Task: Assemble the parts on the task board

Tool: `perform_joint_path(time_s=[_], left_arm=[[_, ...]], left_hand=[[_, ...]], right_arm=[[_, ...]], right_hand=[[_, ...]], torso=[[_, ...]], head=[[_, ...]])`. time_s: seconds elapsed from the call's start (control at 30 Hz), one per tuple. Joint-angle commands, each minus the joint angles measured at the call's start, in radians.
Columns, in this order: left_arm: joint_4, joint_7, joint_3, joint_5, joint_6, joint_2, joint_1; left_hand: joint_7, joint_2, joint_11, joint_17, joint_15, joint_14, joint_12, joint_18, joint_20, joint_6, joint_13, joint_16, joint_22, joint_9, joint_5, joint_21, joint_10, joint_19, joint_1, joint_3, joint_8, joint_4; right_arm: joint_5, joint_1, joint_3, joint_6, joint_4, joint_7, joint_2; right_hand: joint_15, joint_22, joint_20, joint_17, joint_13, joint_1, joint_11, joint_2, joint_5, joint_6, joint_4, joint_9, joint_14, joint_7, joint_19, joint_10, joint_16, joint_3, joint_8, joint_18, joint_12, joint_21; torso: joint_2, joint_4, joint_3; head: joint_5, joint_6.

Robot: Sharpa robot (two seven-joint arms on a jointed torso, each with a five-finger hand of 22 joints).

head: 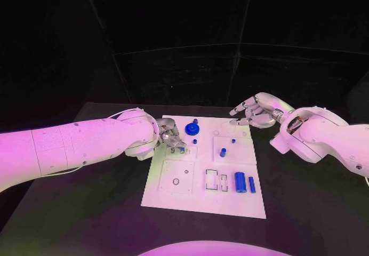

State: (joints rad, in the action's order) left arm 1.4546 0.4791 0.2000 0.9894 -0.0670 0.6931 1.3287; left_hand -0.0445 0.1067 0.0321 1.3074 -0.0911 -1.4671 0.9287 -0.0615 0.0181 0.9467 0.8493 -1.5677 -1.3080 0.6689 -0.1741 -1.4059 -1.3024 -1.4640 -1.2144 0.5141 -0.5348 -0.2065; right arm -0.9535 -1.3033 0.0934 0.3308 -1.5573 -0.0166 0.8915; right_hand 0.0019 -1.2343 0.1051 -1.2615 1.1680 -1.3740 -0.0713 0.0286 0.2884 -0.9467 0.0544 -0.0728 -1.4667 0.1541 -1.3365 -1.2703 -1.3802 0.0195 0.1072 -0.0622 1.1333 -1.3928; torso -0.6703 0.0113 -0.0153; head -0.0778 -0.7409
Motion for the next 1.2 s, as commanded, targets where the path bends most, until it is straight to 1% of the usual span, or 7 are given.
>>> perform_joint_path(time_s=[0.03, 0.17, 0.33, 0.5, 0.73, 1.0, 1.2], left_arm=[[-0.004, 0.021, 0.003, 0.052, -0.039, -0.008, -0.006], [-0.014, 0.025, 0.006, 0.059, -0.040, -0.016, -0.017], [-0.023, 0.027, 0.007, 0.063, -0.041, -0.020, -0.025], [-0.025, 0.028, 0.008, 0.069, -0.040, -0.020, -0.027], [-0.023, 0.031, 0.008, 0.071, -0.019, -0.020, -0.028], [-0.022, 0.032, 0.008, 0.071, 0.005, -0.023, -0.028], [-0.022, 0.033, 0.008, 0.071, 0.032, -0.025, -0.028]], left_hand=[[0.002, -0.005, 0.001, 0.263, -0.003, -0.104, -0.001, 0.010, -0.005, -0.008, -0.001, -0.003, -0.006, 0.001, 0.003, -0.003, -0.004, -0.028, 0.002, 0.169, -0.008, 0.159], [0.002, -0.005, 0.001, 0.263, -0.004, -0.104, 0.001, 0.009, -0.005, -0.008, 0.000, -0.003, -0.006, 0.002, 0.003, -0.002, -0.005, -0.028, 0.003, 0.172, -0.010, 0.160], [0.002, -0.005, 0.001, 0.263, -0.004, -0.104, 0.001, 0.009, -0.005, -0.009, -0.001, -0.003, -0.005, 0.003, 0.003, -0.002, -0.005, -0.027, 0.005, 0.174, -0.011, 0.160], [0.002, -0.005, 0.002, 0.263, -0.004, -0.104, 0.003, 0.009, -0.005, -0.010, 0.000, -0.003, -0.006, 0.005, 0.003, -0.002, -0.005, -0.028, 0.007, 0.177, -0.013, 0.161], [0.002, -0.004, 0.002, 0.263, -0.004, -0.104, 0.003, 0.010, -0.005, -0.011, -0.001, -0.003, -0.007, 0.006, 0.003, -0.003, -0.005, -0.028, 0.009, 0.180, -0.014, 0.162], [0.003, -0.002, 0.002, 0.263, -0.004, -0.104, 0.004, 0.010, -0.005, -0.012, 0.000, -0.003, -0.006, 0.008, 0.004, -0.002, -0.004, -0.028, 0.011, 0.183, -0.017, 0.165], [0.003, 0.001, 0.002, 0.263, -0.004, -0.104, 0.006, 0.009, -0.005, -0.013, 0.000, -0.003, -0.006, 0.009, 0.004, -0.002, -0.005, -0.028, 0.013, 0.184, -0.018, 0.167]], right_arm=[[0.004, -0.002, 0.000, 0.002, 0.000, -0.011, -0.001], [0.004, -0.002, 0.000, 0.009, 0.000, -0.017, -0.001], [0.004, -0.002, 0.000, 0.013, -0.001, -0.020, 0.000], [0.004, -0.002, 0.000, 0.015, -0.001, -0.021, 0.000], [0.004, -0.002, 0.000, 0.013, -0.001, -0.021, -0.001], [0.004, -0.002, 0.000, 0.009, 0.002, -0.022, -0.003], [0.003, -0.002, 0.000, 0.006, 0.002, -0.021, -0.004]], right_hand=[[-0.009, 0.001, 0.000, 0.002, -0.001, 0.004, 0.004, -0.006, 0.006, -0.005, 0.002, 0.000, -0.037, 0.001, 0.007, 0.000, 0.006, 0.006, 0.006, -0.015, 0.002, 0.003], [-0.009, 0.002, 0.000, 0.002, -0.002, 0.004, 0.004, -0.006, 0.006, -0.005, 0.002, 0.000, -0.037, 0.001, 0.008, 0.001, 0.006, 0.006, 0.006, -0.015, 0.000, 0.004], [-0.009, 0.002, 0.000, 0.003, -0.003, 0.004, 0.004, -0.006, 0.007, -0.005, 0.002, 0.000, -0.037, 0.001, 0.008, 0.002, 0.007, 0.006, 0.006, -0.015, -0.001, 0.004], [-0.009, 0.002, 0.000, 0.003, -0.003, 0.004, 0.004, -0.006, 0.007, -0.005, 0.002, 0.000, -0.037, 0.001, 0.008, 0.002, 0.007, 0.006, 0.006, -0.015, -0.001, 0.004], [-0.009, 0.002, 0.000, 0.003, -0.003, 0.004, 0.004, -0.006, 0.007, -0.005, 0.002, 0.000, -0.037, 0.001, 0.008, 0.002, 0.007, 0.006, 0.006, -0.015, -0.001, 0.004], [-0.009, 0.002, 0.000, 0.002, -0.003, 0.003, 0.004, -0.007, 0.008, -0.006, 0.002, 0.000, -0.037, 0.001, 0.007, 0.001, 0.006, 0.006, 0.007, -0.015, 0.000, 0.004], [-0.009, 0.002, 0.000, 0.002, -0.003, 0.003, 0.004, -0.007, 0.008, -0.006, 0.002, 0.000, -0.037, 0.001, 0.007, 0.001, 0.006, 0.006, 0.007, -0.015, 0.000, 0.004]], torso=[[-0.002, -0.0017, 0.0002], [-0.003, -0.0016, 0.0006], [-0.002, -0.0015, -0.0012], [-0.003, -0.0019, 0.0001], [-0.002, -0.0014, -0.0001], [-0.002, -0.0003, -0.0005], [-0.002, -0.0026, -0.0005]], head=[[-0.001, 0.000], [-0.001, -0.001], [-0.001, -0.003], [-0.002, -0.004], [-0.001, -0.007], [0.000, -0.007], [-0.001, -0.009]])
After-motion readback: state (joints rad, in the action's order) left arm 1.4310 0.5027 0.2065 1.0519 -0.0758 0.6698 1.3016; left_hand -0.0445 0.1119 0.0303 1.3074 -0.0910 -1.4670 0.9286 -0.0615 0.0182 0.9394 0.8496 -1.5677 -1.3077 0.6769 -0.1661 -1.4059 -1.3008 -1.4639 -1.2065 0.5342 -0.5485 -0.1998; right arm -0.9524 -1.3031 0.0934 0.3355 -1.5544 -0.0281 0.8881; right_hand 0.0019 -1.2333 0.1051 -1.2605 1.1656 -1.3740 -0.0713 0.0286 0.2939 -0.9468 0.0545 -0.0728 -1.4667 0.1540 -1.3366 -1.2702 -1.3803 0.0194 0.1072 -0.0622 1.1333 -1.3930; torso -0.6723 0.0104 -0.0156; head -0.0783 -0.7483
